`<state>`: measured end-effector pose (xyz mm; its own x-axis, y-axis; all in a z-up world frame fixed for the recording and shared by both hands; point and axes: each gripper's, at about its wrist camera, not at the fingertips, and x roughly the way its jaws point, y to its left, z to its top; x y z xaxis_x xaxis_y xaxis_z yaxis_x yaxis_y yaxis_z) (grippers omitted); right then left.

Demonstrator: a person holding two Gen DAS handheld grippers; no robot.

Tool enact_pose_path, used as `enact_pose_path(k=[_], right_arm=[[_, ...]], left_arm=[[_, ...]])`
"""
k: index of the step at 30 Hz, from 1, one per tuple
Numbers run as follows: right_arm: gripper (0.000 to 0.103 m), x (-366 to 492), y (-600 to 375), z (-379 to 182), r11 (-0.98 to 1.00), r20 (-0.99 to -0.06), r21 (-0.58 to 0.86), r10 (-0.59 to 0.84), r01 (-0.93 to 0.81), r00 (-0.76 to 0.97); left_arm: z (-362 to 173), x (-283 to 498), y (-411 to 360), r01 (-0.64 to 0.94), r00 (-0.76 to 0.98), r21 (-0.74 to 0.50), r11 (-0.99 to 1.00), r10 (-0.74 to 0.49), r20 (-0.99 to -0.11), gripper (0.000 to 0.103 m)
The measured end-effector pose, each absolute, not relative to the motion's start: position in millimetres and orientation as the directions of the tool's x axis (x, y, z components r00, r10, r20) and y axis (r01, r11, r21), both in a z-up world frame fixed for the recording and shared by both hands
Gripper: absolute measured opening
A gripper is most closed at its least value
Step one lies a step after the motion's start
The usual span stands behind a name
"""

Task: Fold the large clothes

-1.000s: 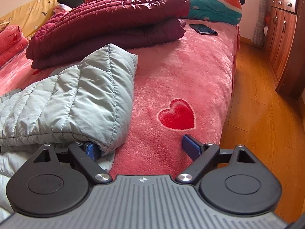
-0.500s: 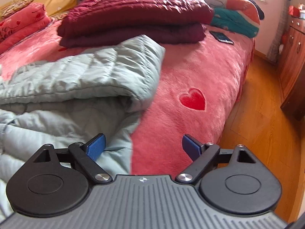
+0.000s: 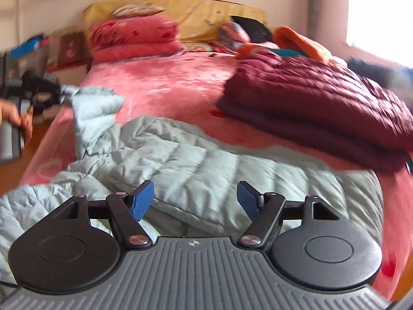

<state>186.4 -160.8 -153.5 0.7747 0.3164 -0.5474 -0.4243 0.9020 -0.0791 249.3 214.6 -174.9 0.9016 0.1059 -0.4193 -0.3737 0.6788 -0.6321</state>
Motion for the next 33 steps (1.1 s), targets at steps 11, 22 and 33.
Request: enact_pose_path(k=[11,22,33], right_arm=[[0.075,232.2,-96.9,-186.4,0.808,-0.643,-0.224,0.298,-0.545,0.705],[0.019,277.9,-92.9,-168.3,0.904,-0.562,-0.049,0.327,-0.424,0.760],[0.076,296.5,-48.0,-195.7,0.879,-0.633,-0.056,0.336,-0.474,0.697]], left_arm=[[-181.7,249.0,226.3,-0.312,0.920,-0.709,0.633,0.013,-0.392,0.011],[-181.3,251.2,225.7,-0.257,0.928,-0.744,0.616,-0.056,-0.367,0.011],[-171.8,251.8,214.2,-0.098,0.960,-0.768,0.632,-0.143,-0.240,0.011]])
